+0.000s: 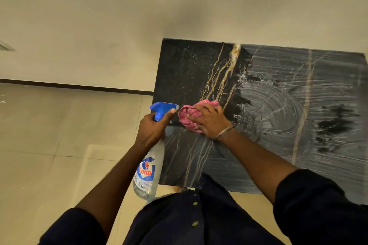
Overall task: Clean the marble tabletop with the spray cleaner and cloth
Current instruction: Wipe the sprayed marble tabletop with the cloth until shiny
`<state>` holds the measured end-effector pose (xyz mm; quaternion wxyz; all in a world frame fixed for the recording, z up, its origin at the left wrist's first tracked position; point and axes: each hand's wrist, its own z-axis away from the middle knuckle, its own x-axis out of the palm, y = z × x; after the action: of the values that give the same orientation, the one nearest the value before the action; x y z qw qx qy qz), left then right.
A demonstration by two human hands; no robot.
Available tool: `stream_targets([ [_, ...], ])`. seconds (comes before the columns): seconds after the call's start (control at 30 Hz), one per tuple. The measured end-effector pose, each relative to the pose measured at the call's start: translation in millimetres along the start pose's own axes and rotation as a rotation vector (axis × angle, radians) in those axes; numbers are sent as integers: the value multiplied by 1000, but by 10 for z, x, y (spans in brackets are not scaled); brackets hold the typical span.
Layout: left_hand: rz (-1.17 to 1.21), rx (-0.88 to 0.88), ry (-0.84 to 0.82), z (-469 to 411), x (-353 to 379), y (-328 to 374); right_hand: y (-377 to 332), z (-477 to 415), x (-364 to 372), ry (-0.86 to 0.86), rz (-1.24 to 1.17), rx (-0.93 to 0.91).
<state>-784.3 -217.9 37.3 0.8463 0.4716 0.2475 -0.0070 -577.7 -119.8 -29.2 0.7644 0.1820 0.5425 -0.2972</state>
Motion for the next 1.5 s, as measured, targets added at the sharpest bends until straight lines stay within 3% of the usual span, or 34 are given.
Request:
stream_targets([
  [0.3, -15, -72, 81, 62, -103, -224, -963, -712, -327, -111, -151, -39],
  [0.47, -19, -39, 78, 117, -173, -301, -660, -370, -171, -17, -122, -104],
  [0.7, -39, -9, 93, 146, -166, -324, -6, 500, 302, 65, -136, 100],
  [0.83, -34, 4, 78, 201, -138, -329, -115, 414, 314, 86, -89, 134],
  [1.17, -41, -44, 103, 307, -159, -344, -1133, -494, -207, -14, -156, 15],
  [1.33, -62, -62, 54, 336, -218, -374, -982, -331, -50, 17, -112, -48],
  [1.5, -78, -27, -29, 346, -263, -346, -449, 317, 398, 75, -120, 53],
])
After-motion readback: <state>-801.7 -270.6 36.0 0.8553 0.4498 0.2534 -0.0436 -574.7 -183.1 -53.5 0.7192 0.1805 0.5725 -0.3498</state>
